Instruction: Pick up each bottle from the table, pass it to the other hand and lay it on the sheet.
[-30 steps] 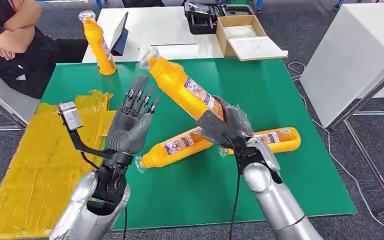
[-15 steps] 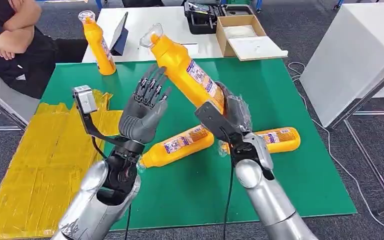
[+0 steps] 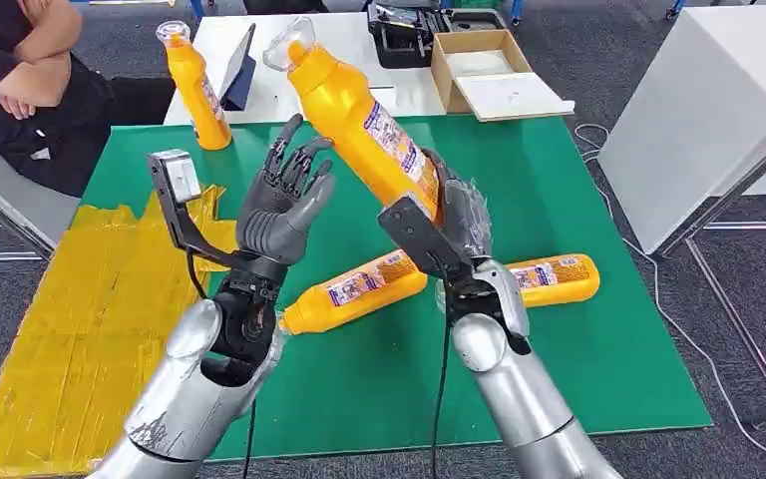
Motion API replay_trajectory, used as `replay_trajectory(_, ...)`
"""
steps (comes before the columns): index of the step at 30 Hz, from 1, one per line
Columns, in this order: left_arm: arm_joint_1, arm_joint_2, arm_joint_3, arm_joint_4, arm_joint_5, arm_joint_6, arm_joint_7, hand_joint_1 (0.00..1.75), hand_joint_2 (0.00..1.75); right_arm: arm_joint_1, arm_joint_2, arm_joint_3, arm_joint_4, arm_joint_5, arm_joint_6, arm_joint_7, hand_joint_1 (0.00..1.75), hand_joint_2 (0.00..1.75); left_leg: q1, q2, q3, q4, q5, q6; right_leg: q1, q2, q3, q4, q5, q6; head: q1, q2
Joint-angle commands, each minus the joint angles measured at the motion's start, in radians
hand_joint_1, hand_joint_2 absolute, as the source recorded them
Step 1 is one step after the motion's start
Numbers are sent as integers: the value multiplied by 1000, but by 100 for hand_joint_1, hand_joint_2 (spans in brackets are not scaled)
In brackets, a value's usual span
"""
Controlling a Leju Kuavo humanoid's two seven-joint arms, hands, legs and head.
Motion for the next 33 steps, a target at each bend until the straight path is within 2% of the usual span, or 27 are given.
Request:
replay_trajectory(1,-59,1,16,97,-7,9,9,0,175,-64,7,18,85,-10,-11,-14,175,175,0,0,1,1,-1,-3,0,-1,1,1,-1,-1,0,0)
replay_trajectory(10,-53,8,56,113,-21,19,7,0,175,-54,-10,58,99,-46,-76,-62,175,175,0,1,1,0,0,-3,0,0,1,0,0,-1,0,0)
replay_trajectory(16,-35,18,99,97,-43,33,-13,0,175,-42,-59,56,58,-73,-127,-62,175,175,0,0,1,0,0,-2,0,-1,1,0,0,-1,0,0)
replay_trajectory(30,-34,26,83,80,-51,34,-20,0,175,-40,-62,78,56,-82,-97,-63,175,175,0,0,1,0,-1,-3,0,-1,1,0,-1,-1,0,0)
replay_trajectory(33,-43,25,50,74,-56,34,-20,0,175,-67,-59,123,100,-59,-62,-38,175,175,0,1,1,0,0,-3,0,-1,1,0,0,-1,0,0)
